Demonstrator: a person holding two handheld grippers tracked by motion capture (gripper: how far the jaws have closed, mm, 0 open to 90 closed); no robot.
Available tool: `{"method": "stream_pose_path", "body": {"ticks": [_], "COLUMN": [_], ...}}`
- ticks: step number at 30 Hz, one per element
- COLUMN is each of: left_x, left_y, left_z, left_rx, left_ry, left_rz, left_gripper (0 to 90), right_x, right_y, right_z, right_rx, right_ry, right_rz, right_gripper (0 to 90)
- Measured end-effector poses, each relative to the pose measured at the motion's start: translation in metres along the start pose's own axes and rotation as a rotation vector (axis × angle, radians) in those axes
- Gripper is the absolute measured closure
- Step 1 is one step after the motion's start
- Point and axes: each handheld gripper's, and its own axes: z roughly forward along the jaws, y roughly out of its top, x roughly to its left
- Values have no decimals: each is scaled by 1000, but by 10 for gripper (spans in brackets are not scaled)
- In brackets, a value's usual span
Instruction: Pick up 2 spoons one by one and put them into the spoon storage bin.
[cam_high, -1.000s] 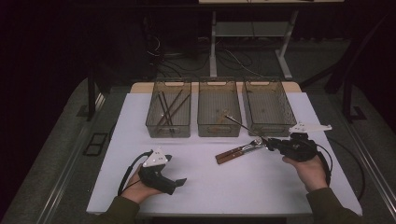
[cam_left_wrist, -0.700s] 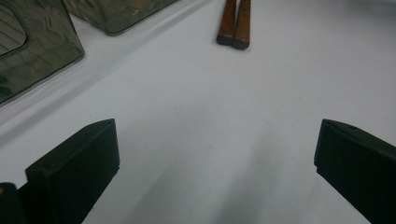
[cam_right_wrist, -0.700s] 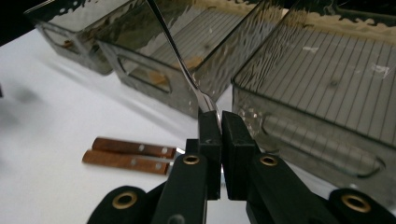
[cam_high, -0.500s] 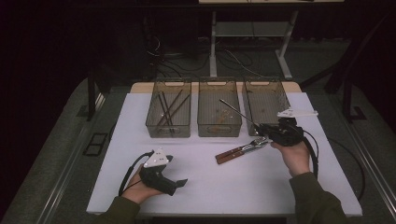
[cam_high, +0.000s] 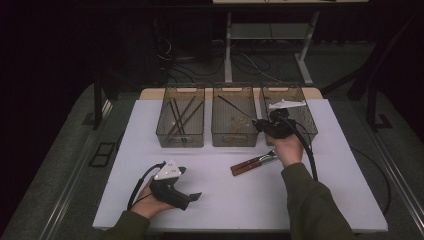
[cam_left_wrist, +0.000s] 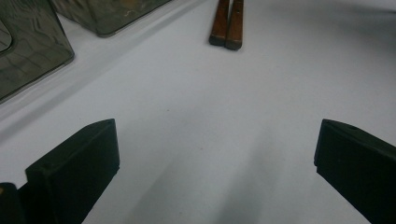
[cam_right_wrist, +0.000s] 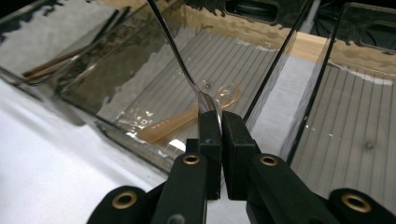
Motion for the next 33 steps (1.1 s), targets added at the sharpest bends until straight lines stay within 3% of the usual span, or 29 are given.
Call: {"method": "stream_pose_path", "body": {"ticks": [5,7,13,17,21,26,33], "left_x": [0,0,1,2,3,2,2], "left_y": [0,0,0,-1,-1,-1,-1], "left_z": [0,0,0,0,-1,0,0], "left_rx": [-3,-4,-5,-1,-5,-6,-7], "left_ry": [-3,-5,-6,-6,-6,-9,-10], "left_rz": [1,3,-1,1,-4,-2,-4], "left_gripper": [0,0,0,0,0,0,0], "right_x": [1,1,1,-3,-9,-15,-20], "right_y": [1,1,1,-2,-8,-20,-41], "right_z": [17,19,12,3,-6,-12,-8], "right_rx": [22,11,-13,-28,-33,-26,54], "right_ry": [-4,14,62,92,111,128,132], "right_rz": [15,19,-1,3,-7,-14,-55], "right_gripper": [853,717,606,600,639,749,872]}}
